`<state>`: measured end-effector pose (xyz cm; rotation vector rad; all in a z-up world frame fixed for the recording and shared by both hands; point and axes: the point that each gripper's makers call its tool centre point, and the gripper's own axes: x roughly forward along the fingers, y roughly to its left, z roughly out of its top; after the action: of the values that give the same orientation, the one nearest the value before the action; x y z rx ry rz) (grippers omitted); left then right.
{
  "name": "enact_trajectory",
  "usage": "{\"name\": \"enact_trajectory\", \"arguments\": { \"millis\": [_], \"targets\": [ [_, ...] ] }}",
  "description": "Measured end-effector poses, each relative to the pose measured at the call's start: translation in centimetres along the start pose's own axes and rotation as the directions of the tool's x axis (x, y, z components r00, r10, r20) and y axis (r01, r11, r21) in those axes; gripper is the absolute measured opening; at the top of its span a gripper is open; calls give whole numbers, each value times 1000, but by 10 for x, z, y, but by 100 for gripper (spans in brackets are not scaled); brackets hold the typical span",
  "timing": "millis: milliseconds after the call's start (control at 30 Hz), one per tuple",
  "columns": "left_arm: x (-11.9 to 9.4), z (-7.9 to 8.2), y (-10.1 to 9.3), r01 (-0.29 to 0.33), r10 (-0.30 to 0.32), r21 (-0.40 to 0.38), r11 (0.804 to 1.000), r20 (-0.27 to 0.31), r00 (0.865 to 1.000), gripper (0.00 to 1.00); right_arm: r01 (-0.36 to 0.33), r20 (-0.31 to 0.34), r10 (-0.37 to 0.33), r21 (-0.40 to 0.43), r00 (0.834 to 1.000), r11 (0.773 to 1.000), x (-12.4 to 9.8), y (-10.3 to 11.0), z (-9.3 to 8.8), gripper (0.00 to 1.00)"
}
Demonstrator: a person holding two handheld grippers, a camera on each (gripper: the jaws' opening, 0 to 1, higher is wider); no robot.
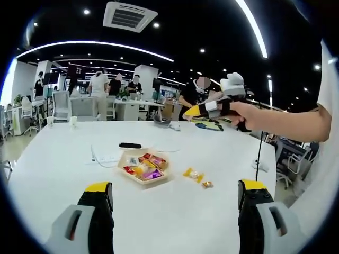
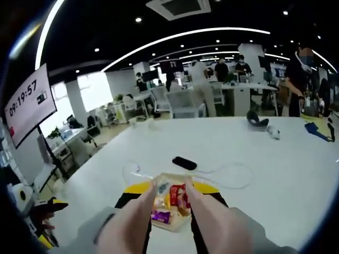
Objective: Place the target food into the container with the food tongs after gripping and lifting it, then release it inside without dropping or visibly crushing the food.
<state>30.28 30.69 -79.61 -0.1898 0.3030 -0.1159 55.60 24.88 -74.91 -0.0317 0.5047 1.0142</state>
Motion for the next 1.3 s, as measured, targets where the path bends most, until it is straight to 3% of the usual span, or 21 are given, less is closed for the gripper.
{"name": "enact_trajectory", "arguments": {
  "millis": [100,200,700,1300],
  "targets": [
    [1,12,-4,30,-27,-57,998,52,998,99,4,-4,-4,-1,1000,1000,-1,0,-2,28],
    [0,18,-3,33,-28,-61,998,67,997,99,6,-8,-6,1,1000,1000,0,-3,-5,28],
    [0,18,-1,29,-27,-44,999,55,998,99,-11,-47,11,-2,999,1000,-6,-6,-33,28],
    [3,16,-6,37,-34,-47,998,49,998,99,1,-61,-3,-20,998,1000,-20,-11,-43,28]
  ]
}}
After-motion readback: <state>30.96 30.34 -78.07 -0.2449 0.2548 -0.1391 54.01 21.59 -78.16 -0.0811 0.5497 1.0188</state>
